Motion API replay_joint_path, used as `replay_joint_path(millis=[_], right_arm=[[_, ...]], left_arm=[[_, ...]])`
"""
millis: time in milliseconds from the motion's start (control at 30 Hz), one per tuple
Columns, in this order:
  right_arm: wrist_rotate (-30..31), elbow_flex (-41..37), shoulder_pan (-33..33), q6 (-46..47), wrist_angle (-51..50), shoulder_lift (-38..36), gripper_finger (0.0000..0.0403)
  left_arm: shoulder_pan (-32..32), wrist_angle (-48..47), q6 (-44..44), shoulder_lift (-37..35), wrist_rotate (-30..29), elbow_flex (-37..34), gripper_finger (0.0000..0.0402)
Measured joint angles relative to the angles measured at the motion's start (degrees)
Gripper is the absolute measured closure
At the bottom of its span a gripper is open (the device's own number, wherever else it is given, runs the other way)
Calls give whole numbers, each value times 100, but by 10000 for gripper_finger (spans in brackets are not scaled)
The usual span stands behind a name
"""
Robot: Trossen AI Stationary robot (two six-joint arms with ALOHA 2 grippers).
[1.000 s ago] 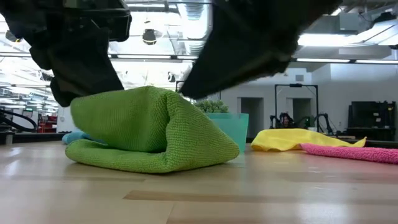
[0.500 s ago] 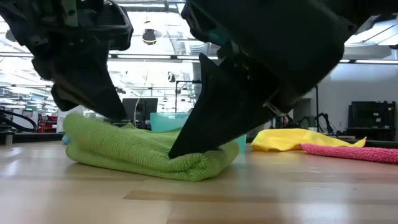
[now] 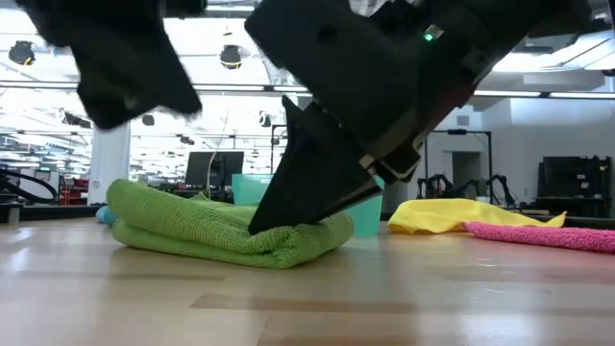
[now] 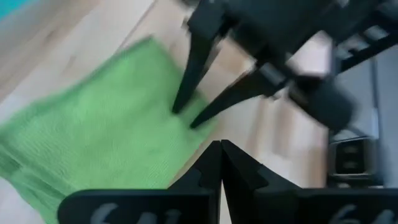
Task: Fold microfiber towels
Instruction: Fold the green micro fiber cloth
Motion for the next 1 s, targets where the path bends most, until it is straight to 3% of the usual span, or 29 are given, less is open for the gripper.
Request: replay_joint_path(millis=[400,633,833,1000], right_arm=[[132,-4,82,346,-34,-143,290],[473,-1,194,350,-21,-162,290],[271,16,148,631,-132,151,290],[266,-7,159,586,-215,-11,290]], left_arm=[[191,-471,-220,885,9,2,401],[312,-540,-252,974,-31,11,402],[369,-481,-283,973,42,11,402],[369,-549,-333,879,87,45,401]])
